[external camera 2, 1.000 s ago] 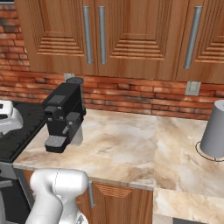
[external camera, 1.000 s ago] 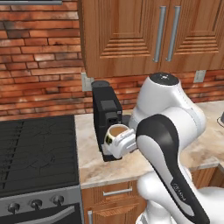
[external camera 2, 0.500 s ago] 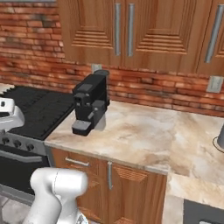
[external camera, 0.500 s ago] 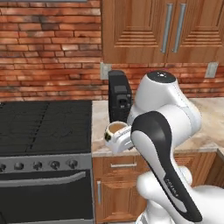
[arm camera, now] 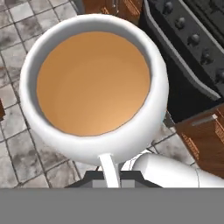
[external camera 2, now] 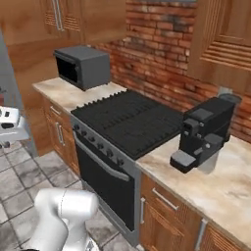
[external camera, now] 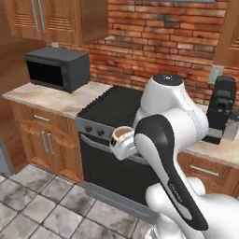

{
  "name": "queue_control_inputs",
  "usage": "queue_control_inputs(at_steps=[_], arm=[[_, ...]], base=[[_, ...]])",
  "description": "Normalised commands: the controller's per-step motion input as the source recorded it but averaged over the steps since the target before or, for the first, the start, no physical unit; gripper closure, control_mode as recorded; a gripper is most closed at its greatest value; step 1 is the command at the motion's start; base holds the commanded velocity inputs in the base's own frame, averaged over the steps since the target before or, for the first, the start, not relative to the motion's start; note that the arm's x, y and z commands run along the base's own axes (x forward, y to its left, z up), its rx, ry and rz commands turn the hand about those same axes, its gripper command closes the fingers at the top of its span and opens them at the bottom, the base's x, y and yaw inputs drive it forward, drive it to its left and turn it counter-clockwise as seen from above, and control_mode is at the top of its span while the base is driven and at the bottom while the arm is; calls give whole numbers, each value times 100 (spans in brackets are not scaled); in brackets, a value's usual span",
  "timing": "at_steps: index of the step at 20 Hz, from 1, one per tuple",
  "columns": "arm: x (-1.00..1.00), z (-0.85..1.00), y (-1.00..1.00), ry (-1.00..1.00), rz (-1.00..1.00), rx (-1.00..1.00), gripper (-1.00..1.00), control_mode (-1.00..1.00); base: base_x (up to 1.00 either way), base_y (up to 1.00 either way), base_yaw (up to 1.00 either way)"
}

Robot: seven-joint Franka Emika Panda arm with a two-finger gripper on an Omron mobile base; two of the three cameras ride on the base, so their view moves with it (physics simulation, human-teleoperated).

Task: Pick up the brewed coffee from the coffee machine and place it next to the breakfast plate on the dining counter.

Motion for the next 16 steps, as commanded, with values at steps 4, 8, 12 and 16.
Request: queue_control_inputs(at_steps=[4, 8, 12, 16], arm=[[0, 0, 0, 0, 0, 0, 100, 100], [0, 0, 0, 0, 0, 0, 100, 100], [0, 0, 0, 0, 0, 0, 100, 100], [0, 0, 0, 0, 0, 0, 100, 100]], base=[[-17, 61, 86], [-7, 70, 83], [-1, 69, 82], [15, 6, 79]])
